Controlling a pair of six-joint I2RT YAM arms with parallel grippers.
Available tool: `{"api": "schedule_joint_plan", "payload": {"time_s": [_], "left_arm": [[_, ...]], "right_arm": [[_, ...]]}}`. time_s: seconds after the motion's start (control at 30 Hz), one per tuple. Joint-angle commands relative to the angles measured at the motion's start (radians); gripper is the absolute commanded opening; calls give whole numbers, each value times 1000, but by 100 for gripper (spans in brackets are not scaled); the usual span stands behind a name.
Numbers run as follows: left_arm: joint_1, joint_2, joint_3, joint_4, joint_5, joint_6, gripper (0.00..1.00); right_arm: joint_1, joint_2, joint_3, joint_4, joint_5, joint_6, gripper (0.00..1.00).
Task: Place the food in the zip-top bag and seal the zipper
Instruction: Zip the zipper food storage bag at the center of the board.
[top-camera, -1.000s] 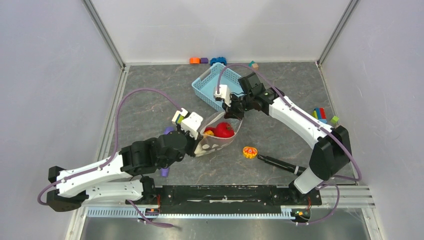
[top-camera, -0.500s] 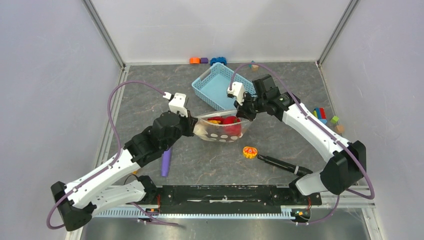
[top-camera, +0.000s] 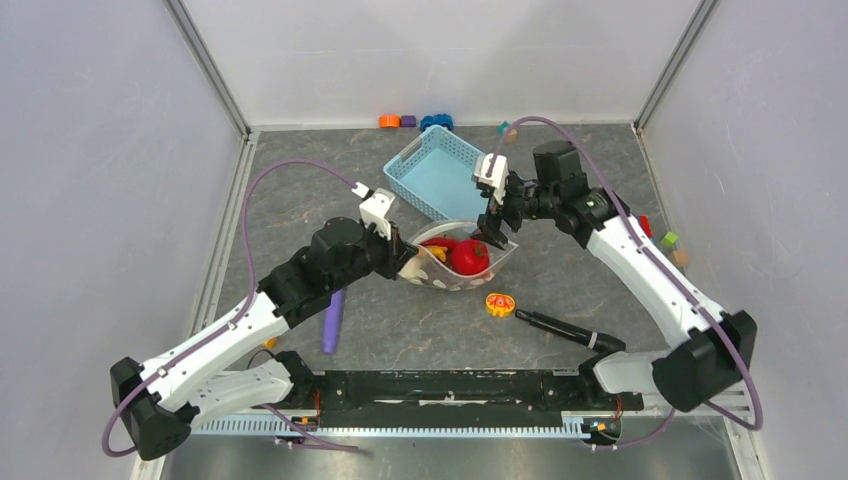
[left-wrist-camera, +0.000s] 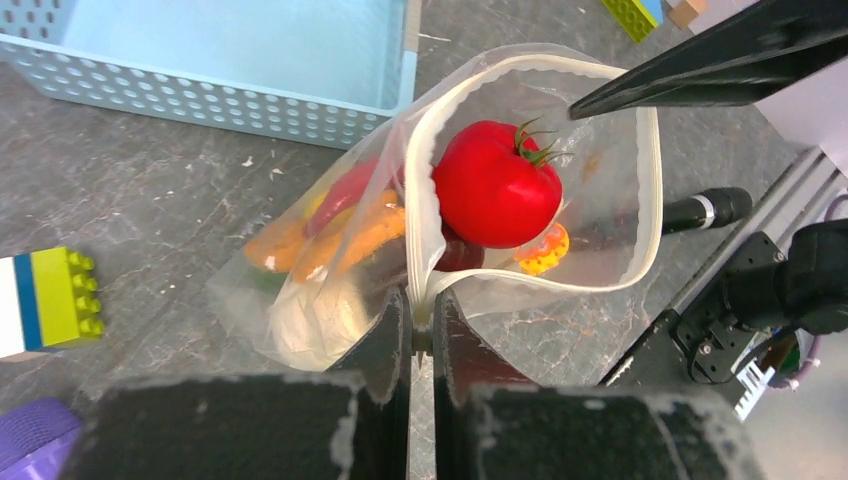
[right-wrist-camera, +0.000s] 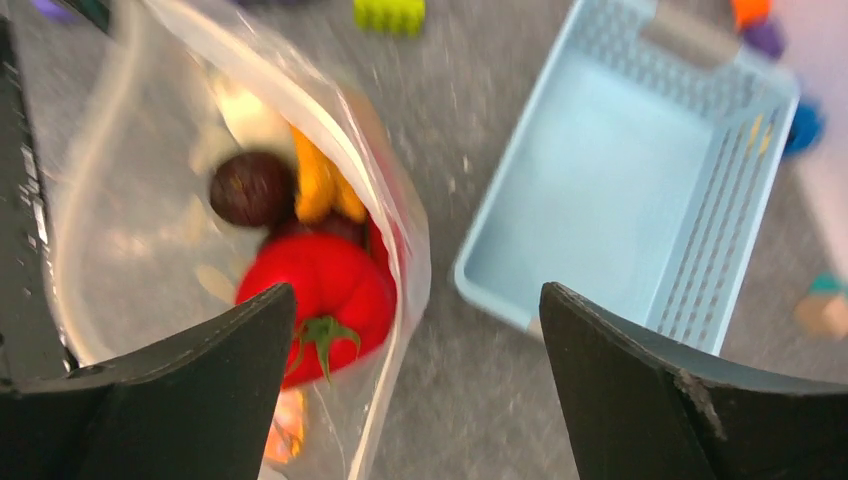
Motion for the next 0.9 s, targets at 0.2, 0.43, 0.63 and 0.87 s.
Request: {"api": "schedule_joint_plan", "payload": {"time_s": [0.2,0.43,0.63,0.87], "left_arm": [[5,46,68,27,103,50,2],[5,62,116,-24,127,50,2],[3,45,121,-38,301,92,2],[3,35,117,-71,415,175,2]], "right_arm": [[135,-95,-18,280,-309,36,98],[262,-44,-27,280,-166,79,98],[276,2,-56,223,-120,18,98],[276,42,-61,80,-129,-192,82]]}}
